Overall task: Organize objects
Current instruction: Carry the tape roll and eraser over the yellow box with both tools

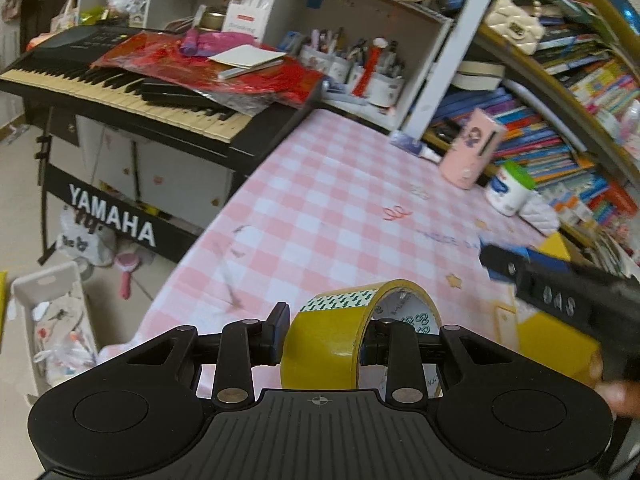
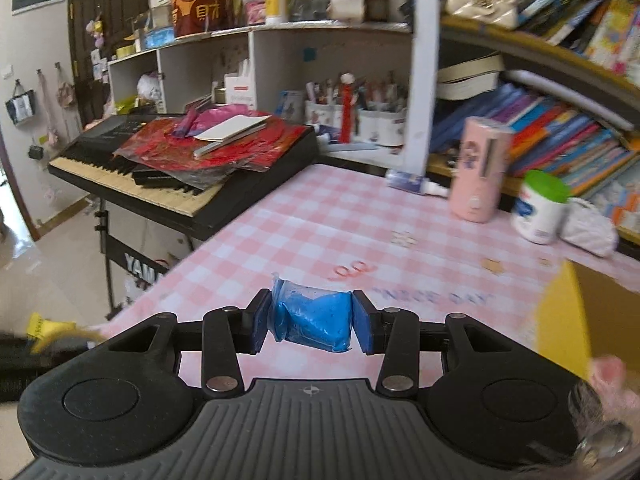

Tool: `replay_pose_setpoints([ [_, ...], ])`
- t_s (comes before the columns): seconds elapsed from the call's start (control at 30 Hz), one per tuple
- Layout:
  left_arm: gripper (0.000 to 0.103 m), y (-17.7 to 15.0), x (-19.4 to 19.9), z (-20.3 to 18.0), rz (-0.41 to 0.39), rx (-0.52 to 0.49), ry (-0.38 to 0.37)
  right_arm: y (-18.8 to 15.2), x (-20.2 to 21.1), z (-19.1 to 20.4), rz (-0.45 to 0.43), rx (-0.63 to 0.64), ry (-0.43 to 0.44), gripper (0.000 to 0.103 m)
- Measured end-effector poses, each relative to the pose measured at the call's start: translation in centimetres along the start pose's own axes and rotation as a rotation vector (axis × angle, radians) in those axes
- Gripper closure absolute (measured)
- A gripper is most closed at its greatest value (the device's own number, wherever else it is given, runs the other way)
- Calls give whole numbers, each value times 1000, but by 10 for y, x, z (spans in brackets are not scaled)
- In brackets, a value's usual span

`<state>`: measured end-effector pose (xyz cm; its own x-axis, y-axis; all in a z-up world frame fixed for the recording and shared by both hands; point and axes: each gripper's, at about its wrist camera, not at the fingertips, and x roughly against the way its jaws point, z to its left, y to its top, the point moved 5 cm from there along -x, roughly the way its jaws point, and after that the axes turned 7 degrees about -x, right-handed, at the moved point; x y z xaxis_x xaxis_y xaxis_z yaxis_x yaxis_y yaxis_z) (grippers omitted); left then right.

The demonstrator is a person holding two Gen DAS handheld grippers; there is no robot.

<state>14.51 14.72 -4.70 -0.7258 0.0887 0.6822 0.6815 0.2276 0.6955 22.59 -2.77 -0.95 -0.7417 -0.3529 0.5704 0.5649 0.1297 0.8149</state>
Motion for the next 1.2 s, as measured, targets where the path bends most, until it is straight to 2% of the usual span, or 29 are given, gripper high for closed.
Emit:
replay_pose_setpoints([
  [0.13, 73, -11, 10, -7, 0, -30, -43, -25, 34, -2, -13, 5, -64, 63],
  [0.3, 73, -30, 27, -14, 7, -67, -82, -51, 59, -6, 22, -48, -110, 63],
  [0.53, 73, -65, 54, -15, 33, -89, -120, -91, 97, 2, 53, -112, -150, 63],
  [0.73, 73, -87, 70, -23, 49, -113, -161, -122, 129, 14, 58, -109, -177, 63],
  [0.9, 73, -99, 73, -41, 70, -156, -223, -143, 153, 11, 72, -126, -217, 63],
  [1.2, 73, -115, 68, -90, 116, -256, -324, -168, 190, -20, 76, -212, -325, 63],
])
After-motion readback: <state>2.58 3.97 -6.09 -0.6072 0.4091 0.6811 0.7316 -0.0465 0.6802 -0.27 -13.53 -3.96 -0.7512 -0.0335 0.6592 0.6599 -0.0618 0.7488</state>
